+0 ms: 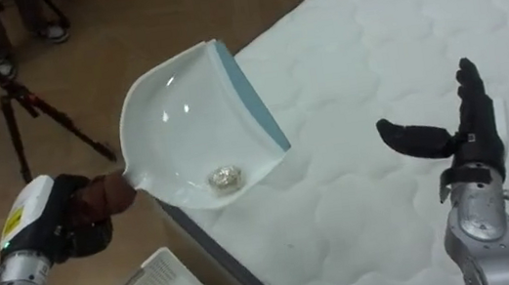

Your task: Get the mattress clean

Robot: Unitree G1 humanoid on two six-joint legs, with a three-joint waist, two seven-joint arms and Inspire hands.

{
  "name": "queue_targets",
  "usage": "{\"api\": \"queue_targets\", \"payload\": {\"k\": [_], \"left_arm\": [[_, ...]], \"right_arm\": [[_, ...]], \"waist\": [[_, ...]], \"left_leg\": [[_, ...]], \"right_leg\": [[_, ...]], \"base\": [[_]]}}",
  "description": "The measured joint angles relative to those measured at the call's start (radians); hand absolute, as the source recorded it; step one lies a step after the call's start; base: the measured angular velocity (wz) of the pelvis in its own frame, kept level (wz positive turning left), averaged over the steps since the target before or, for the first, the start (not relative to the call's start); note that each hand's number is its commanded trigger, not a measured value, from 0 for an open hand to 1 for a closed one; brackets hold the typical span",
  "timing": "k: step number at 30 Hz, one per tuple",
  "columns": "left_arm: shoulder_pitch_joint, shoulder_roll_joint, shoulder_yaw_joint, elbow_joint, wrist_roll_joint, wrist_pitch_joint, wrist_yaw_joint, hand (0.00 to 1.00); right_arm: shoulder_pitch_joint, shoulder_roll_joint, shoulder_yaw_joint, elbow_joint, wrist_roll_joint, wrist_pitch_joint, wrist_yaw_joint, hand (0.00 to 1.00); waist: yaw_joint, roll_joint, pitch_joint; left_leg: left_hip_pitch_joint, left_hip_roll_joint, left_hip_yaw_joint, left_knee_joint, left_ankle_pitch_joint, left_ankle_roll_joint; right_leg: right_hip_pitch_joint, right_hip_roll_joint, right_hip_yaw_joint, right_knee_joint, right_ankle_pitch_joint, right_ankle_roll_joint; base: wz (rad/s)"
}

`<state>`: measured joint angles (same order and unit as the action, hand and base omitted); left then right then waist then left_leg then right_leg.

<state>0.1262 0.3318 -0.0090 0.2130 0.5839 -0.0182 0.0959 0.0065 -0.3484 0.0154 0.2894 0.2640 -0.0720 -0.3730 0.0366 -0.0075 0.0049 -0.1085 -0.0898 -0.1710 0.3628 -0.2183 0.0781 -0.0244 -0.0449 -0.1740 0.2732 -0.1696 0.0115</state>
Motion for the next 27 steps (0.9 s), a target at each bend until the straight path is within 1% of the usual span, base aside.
{"api": "queue_targets", "payload": {"k": [2,3,4,6,7,8,9,10,11,12,13,14,15,16,17,18,20,21,23,24,25,26,27], "left_arm": [[0.011,0.0,0.016,-0.001,0.0,0.0,0.0,1.0],[0.016,0.0,0.024,-0.001,0.0,0.003,0.0,1.0],[0.016,0.0,0.028,-0.001,0.0,0.004,0.0,1.0],[0.017,-0.001,0.04,-0.006,0.001,0.004,0.0,1.0],[0.017,-0.004,0.042,-0.006,0.0,0.004,0.0,1.0],[0.022,-0.007,0.043,-0.006,-0.001,0.004,-0.001,1.0],[0.028,-0.009,0.044,-0.006,-0.001,0.004,-0.008,1.0],[0.03,-0.01,0.044,-0.005,0.0,0.004,-0.017,1.0],[0.03,-0.015,0.044,0.002,0.0,0.004,-0.033,1.0],[0.03,-0.022,0.043,0.006,0.0,0.012,-0.047,1.0],[0.03,-0.026,0.043,0.01,0.0,0.014,-0.053,1.0],[0.034,-0.03,0.043,0.028,0.0,0.018,-0.065,1.0],[0.04,-0.029,0.043,0.043,0.0,0.03,-0.075,1.0],[0.041,-0.029,0.043,0.047,0.0,0.04,-0.083,1.0],[0.041,-0.029,0.039,0.054,-0.003,0.051,-0.1,1.0],[0.041,-0.029,0.037,0.054,-0.004,0.056,-0.114,1.0],[0.041,-0.026,0.044,0.054,-0.004,0.056,-0.134,1.0],[0.039,-0.019,0.044,0.054,-0.007,0.056,-0.145,1.0],[0.039,-0.007,0.043,0.055,-0.038,0.056,-0.163,1.0],[0.037,-0.002,0.043,0.055,-0.055,0.056,-0.174,1.0],[0.037,0.0,0.043,0.055,-0.066,0.056,-0.18,1.0],[0.037,0.009,0.042,0.055,-0.097,0.056,-0.191,1.0],[0.037,0.012,0.042,0.057,-0.117,0.055,-0.194,1.0]], "right_arm": [[0.013,0.0,0.0,-0.023,0.0,0.0,0.009,0.0],[0.02,0.0,0.0,-0.041,0.0,-0.002,0.012,0.0],[0.022,0.0,0.0,-0.048,0.0,-0.002,0.013,0.0],[0.024,0.0,0.003,-0.063,0.0,-0.003,0.016,0.0],[0.024,0.0,0.003,-0.064,0.0,-0.003,0.017,0.0],[0.024,0.0,0.004,-0.063,0.001,-0.004,0.023,0.0],[0.025,0.0,0.003,-0.063,0.004,-0.004,0.027,0.0],[0.026,0.001,0.003,-0.062,0.004,-0.004,0.027,0.0],[0.026,0.001,0.003,-0.061,0.001,-0.004,0.028,0.0],[0.026,0.003,0.001,-0.061,-0.003,-0.003,0.03,0.0],[0.028,0.004,0.0,-0.061,-0.003,-0.003,0.032,0.0],[0.035,0.005,-0.001,-0.062,-0.003,-0.003,0.045,0.0],[0.038,0.005,-0.001,-0.063,-0.004,-0.003,0.055,0.0],[0.04,0.005,-0.003,-0.063,-0.004,-0.003,0.057,0.0],[0.044,0.005,-0.015,-0.06,-0.005,-0.001,0.058,0.0],[0.043,0.005,-0.026,-0.053,-0.005,0.0,0.058,0.0],[0.041,0.008,-0.028,-0.035,-0.005,0.0,0.06,0.0],[0.039,0.009,-0.027,-0.026,-0.005,0.0,0.059,0.0],[0.032,0.009,-0.026,-0.025,-0.005,0.0,0.056,0.0],[0.024,0.009,-0.026,-0.025,-0.005,0.0,0.056,0.0],[0.023,0.009,-0.025,-0.025,-0.005,-0.001,0.056,0.0],[0.023,0.009,-0.017,-0.025,0.001,-0.001,0.054,0.0],[0.024,0.009,-0.013,-0.024,0.003,-0.001,0.051,0.0]], "waist": [[0.006,-0.005,-0.0005],[0.016,-0.006,-0.0006],[0.02,-0.006,-0.0006],[0.035,-0.006,-0.0007],[0.038,-0.007,-0.0007],[0.04,-0.007,-0.0004],[0.027,-0.005,-0.0001],[0.018,-0.005,0.0004],[-0.006,-0.004,0.0012],[-0.032,-0.003,0.0018],[-0.044,-0.003,0.0021],[-0.048,-0.006,0.0031],[-0.046,-0.005,0.0038],[-0.056,-0.005,0.0042],[-0.073,-0.006,0.0043],[-0.063,-0.003,0.0039],[-0.044,0.003,0.0066],[-0.029,0.006,0.0081],[-0.019,0.015,0.011],[-0.009,0.023,0.0156],[-0.006,0.026,0.0146],[-0.005,0.027,0.0143],[-0.005,0.027,0.0143]], "left_leg": [[-0.002,-0.003,-0.013,0.004,0.0,0.0],[-0.004,-0.007,-0.028,0.008,0.001,-0.002],[-0.005,-0.008,-0.034,0.009,0.002,-0.002],[-0.012,-0.013,-0.055,0.016,0.004,-0.004],[-0.013,-0.013,-0.058,0.016,0.005,-0.004],[-0.021,-0.014,-0.061,0.022,0.006,-0.005],[-0.041,-0.009,-0.041,0.039,0.007,-0.004],[-0.053,-0.003,-0.019,0.045,0.01,-0.003],[-0.079,0.025,0.078,0.05,0.018,0.008],[-0.105,0.069,0.238,0.046,0.026,0.026],[-0.112,0.086,0.304,0.046,0.026,0.034],[-0.112,0.088,0.325,0.047,0.023,0.037],[-0.109,0.062,0.284,0.043,0.019,0.033],[-0.109,0.048,0.26,0.041,0.022,0.03],[-0.105,0.02,0.221,0.033,0.03,0.035],[-0.103,0.009,0.207,0.032,0.035,0.046],[-0.097,0.003,0.191,0.032,0.042,0.066],[-0.097,-0.003,0.179,0.032,0.043,0.069],[-0.105,-0.012,0.163,0.035,0.045,0.072],[-0.108,-0.014,0.161,0.037,0.044,0.075],[-0.109,-0.015,0.159,0.038,0.044,0.076],[-0.108,-0.025,0.154,0.038,0.049,0.083],[-0.105,-0.03,0.153,0.039,0.049,0.085]], "right_leg": [[0.006,0.0,-0.009,-0.006,0.0,0.0],[0.014,0.0,-0.024,-0.015,0.001,0.001],[0.017,0.0,-0.028,-0.018,0.002,0.002],[0.027,-0.001,-0.054,-0.029,0.003,0.001],[0.031,0.0,-0.058,-0.033,0.004,0.001],[0.039,-0.003,-0.082,-0.039,0.005,0.001],[0.05,-0.004,-0.119,-0.051,0.005,0.002],[0.054,-0.008,-0.143,-0.056,0.005,0.002],[0.061,-0.025,-0.201,-0.062,0.005,0.005],[0.064,-0.031,-0.246,-0.063,0.0,0.013],[0.065,-0.034,-0.264,-0.061,-0.007,0.019],[0.063,-0.042,-0.277,-0.045,-0.023,0.021],[0.058,-0.04,-0.272,-0.034,-0.034,0.025],[0.057,-0.039,-0.265,-0.033,-0.041,0.024],[0.055,-0.041,-0.234,-0.023,-0.052,0.022],[0.042,-0.042,-0.2,0.001,-0.053,0.025],[0.041,-0.042,-0.185,0.024,-0.051,0.026],[0.041,-0.044,-0.185,0.036,-0.051,0.026],[0.04,-0.05,-0.186,0.043,-0.055,0.032],[0.036,-0.057,-0.186,0.056,-0.057,0.033],[0.032,-0.059,-0.186,0.066,-0.058,0.035],[0.026,-0.068,-0.186,0.105,-0.071,0.042],[0.022,-0.08,-0.185,0.128,-0.079,0.044]], "base": [[0.25],[0.28],[0.32],[0.32],[0.38],[0.6],[0.8],[1.06],[1.24],[1.29],[1.08],[0.77],[0.74],[1.0],[1.01],[0.8],[0.39],[0.35],[0.33],[0.25],[0.2],[0.18],[0.21]]}}
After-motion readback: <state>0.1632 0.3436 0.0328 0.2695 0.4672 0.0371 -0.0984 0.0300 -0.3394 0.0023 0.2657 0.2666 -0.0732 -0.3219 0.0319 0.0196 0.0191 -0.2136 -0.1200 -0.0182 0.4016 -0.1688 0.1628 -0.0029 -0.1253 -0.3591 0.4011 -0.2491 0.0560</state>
